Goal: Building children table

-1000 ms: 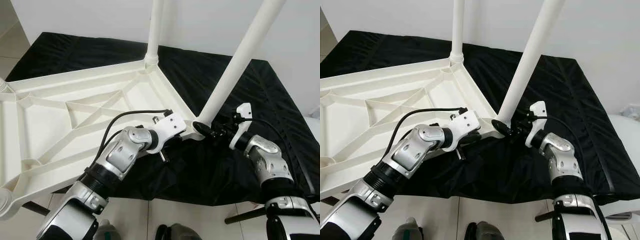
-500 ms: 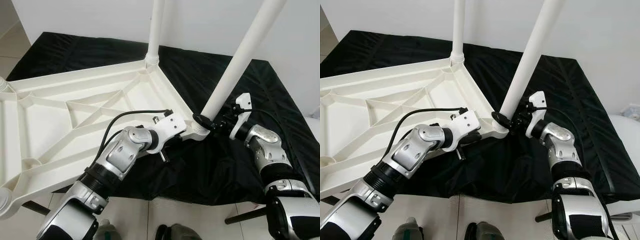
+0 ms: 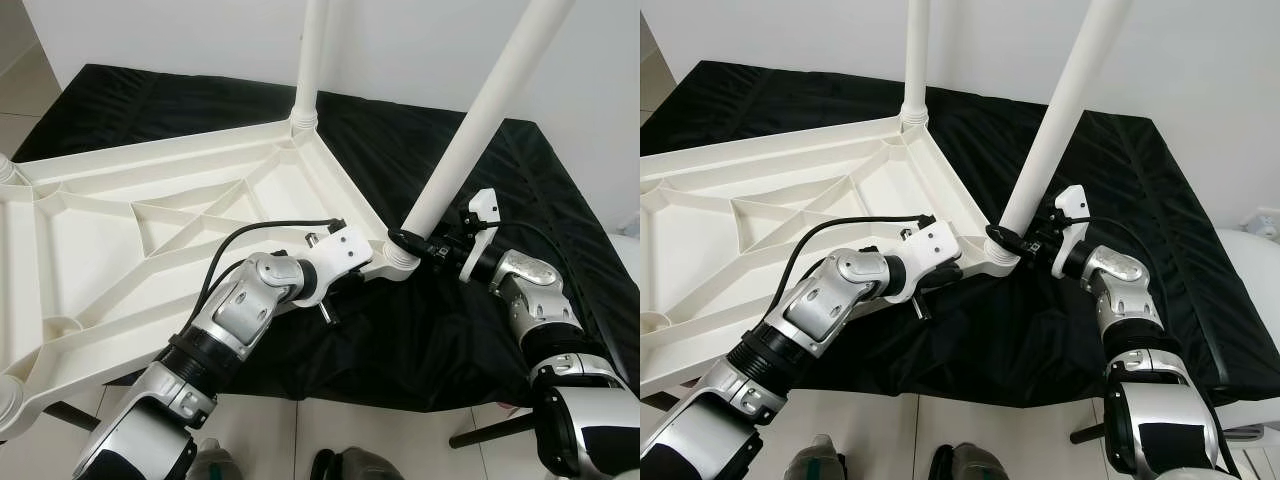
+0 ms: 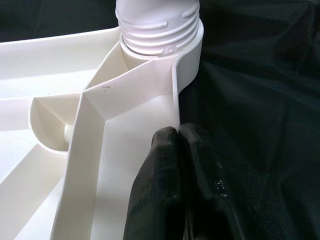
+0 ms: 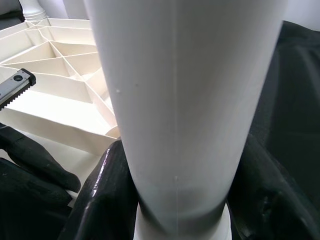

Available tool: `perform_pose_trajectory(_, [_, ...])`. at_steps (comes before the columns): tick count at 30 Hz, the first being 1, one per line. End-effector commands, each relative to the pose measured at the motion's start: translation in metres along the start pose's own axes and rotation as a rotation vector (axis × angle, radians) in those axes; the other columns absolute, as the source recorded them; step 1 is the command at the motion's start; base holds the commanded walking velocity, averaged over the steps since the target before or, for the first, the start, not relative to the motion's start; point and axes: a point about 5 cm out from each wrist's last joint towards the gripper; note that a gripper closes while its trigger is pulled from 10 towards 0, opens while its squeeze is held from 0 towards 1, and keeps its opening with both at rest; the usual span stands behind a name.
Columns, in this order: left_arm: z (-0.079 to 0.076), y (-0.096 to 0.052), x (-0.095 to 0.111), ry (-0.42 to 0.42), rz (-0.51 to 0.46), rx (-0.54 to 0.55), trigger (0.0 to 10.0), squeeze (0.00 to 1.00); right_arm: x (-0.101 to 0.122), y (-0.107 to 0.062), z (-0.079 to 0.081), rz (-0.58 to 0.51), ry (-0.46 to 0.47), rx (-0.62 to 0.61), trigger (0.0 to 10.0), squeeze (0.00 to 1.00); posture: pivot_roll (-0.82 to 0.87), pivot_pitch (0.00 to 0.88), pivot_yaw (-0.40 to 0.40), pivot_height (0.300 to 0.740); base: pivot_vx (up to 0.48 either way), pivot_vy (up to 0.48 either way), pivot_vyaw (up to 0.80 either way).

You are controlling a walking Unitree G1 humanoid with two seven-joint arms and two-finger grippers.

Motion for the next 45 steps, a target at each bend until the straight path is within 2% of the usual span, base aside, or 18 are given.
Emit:
perform_pose_trajectory(1, [-0.006,0.002,0.007,0.014,-0.021,-0.049,10.0,0.00,-0.004,-0.007,-0.005,0.023,0.002,-0.046,10.0,0.00,0.05,0.031,-0.095,0.740,0.000,0.000,0.00])
perform_pose_trajectory(5, [-0.006,0.002,0.006,0.012,-0.020,-0.049,10.0,0.00,-0.006,-0.004,0.000,0.003,0.031,-0.056,10.0,0.00,0.05,0.032,-0.095,0.740,0.000,0.000,0.00])
perform_pose_trajectory(7, [-0.006,0.002,0.006,0.011,-0.021,-0.049,10.0,0.00,-0.008,0.000,0.004,-0.016,0.062,-0.099,10.0,0.00,0.05,0.032,-0.096,0.740,0.000,0.000,0.00])
perform_pose_trajectory(15, [-0.007,0.003,0.006,0.010,-0.023,-0.051,10.0,0.00,-0.009,0.005,0.008,-0.048,0.091,-0.160,10.0,0.00,0.04,0.033,-0.096,0.740,0.000,0.000,0.00])
perform_pose_trajectory(19, [-0.008,0.003,0.006,0.007,-0.024,-0.054,10.0,0.00,0.000,0.017,0.018,-0.109,0.072,-0.297,10.0,0.00,0.05,0.036,-0.099,0.740,0.000,0.000,0.00])
perform_pose_trajectory(23, [-0.008,0.003,0.006,0.006,-0.023,-0.055,10.0,0.00,0.004,0.021,0.023,-0.134,0.072,-0.395,10.0,0.00,0.05,0.036,-0.100,0.740,0.000,0.000,0.00])
perform_pose_trajectory(28, [-0.009,0.003,0.006,0.004,-0.023,-0.055,10.0,0.00,0.006,0.024,0.029,-0.154,0.091,-0.480,10.0,0.00,0.05,0.037,-0.102,0.740,0.000,0.000,0.00])
perform_pose_trajectory(30, [-0.009,0.003,0.006,0.004,-0.024,-0.055,10.0,0.00,0.009,0.031,0.038,-0.169,0.091,-0.528,10.0,0.00,0.05,0.036,-0.103,0.740,0.000,0.000,0.00])
perform_pose_trajectory(35, [-0.009,0.003,0.005,0.004,-0.023,-0.056,10.0,0.00,0.012,0.036,0.046,-0.171,0.096,-0.567,10.0,0.00,0.05,0.032,-0.109,0.740,0.000,0.000,0.00])
perform_pose_trajectory(39, [-0.011,0.003,0.005,0.004,-0.024,-0.058,10.0,0.00,0.016,0.045,0.060,-0.162,0.094,-0.667,10.0,0.00,0.05,0.026,-0.111,0.740,0.000,0.000,0.00])
perform_pose_trajectory(42, [-0.011,0.003,0.005,0.005,-0.024,-0.058,10.0,0.00,0.016,0.045,0.061,-0.159,0.094,-0.675,10.0,0.00,0.05,0.026,-0.111,0.740,0.000,0.000,0.00])
perform_pose_trajectory(43, [-0.012,0.004,0.005,0.005,-0.024,-0.060,10.0,0.00,0.016,0.042,0.060,-0.160,0.126,-0.783,10.0,0.00,0.05,0.020,-0.116,0.740,0.000,0.000,0.00])
perform_pose_trajectory(45, [-0.012,0.004,0.005,0.005,-0.024,-0.060,10.0,0.00,0.016,0.042,0.060,-0.160,0.126,-0.783,10.0,0.00,0.05,0.020,-0.116,0.740,0.000,0.000,0.00])
Point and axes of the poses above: a point about 5 cm out from each wrist's last joint towards the gripper, its own y axis pointing out of the wrist towards the gripper, its own x axis along the axis of the wrist's last joint, z = x × y
